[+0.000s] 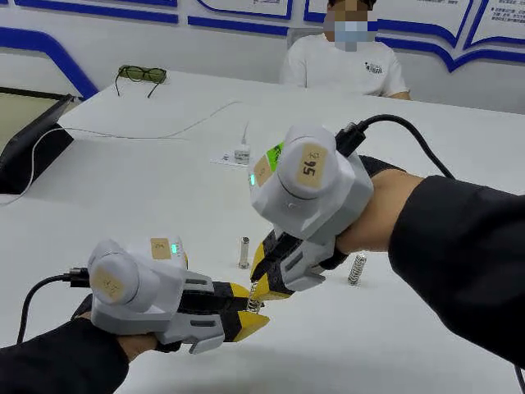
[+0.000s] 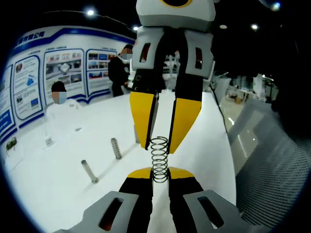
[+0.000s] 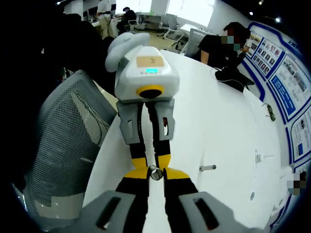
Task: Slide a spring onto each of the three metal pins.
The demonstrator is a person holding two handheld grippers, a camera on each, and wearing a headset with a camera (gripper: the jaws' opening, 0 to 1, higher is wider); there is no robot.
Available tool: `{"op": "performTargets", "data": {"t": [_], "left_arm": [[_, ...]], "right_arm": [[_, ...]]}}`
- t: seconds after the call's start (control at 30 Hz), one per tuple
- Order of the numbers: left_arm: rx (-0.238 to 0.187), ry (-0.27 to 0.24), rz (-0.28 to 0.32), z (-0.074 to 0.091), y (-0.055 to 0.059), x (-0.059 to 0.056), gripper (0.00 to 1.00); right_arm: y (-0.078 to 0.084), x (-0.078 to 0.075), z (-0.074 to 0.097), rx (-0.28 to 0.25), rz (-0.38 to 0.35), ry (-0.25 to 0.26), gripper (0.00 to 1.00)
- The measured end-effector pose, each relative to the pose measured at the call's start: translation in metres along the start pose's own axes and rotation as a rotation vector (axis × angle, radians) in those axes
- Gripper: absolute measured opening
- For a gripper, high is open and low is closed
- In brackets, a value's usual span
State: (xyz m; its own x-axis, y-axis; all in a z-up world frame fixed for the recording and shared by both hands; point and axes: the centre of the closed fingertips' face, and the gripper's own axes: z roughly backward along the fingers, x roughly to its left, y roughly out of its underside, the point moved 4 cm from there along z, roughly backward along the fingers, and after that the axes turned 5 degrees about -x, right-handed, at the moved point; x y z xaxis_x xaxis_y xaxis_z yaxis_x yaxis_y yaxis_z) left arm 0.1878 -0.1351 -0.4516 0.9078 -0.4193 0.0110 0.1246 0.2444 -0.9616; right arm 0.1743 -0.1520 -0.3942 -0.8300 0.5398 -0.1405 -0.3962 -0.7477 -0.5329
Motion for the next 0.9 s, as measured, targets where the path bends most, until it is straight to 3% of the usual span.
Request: {"op": "performTargets", "data": {"t": [0.9], "left_arm": [[-0.024,-0.008,0.002,0.0006,-0.0026,0.0055,0.12]], "right_arm": [[0.0059,-0.0026,-0.0067,0.002,-0.043,-0.021,0.12]]}}
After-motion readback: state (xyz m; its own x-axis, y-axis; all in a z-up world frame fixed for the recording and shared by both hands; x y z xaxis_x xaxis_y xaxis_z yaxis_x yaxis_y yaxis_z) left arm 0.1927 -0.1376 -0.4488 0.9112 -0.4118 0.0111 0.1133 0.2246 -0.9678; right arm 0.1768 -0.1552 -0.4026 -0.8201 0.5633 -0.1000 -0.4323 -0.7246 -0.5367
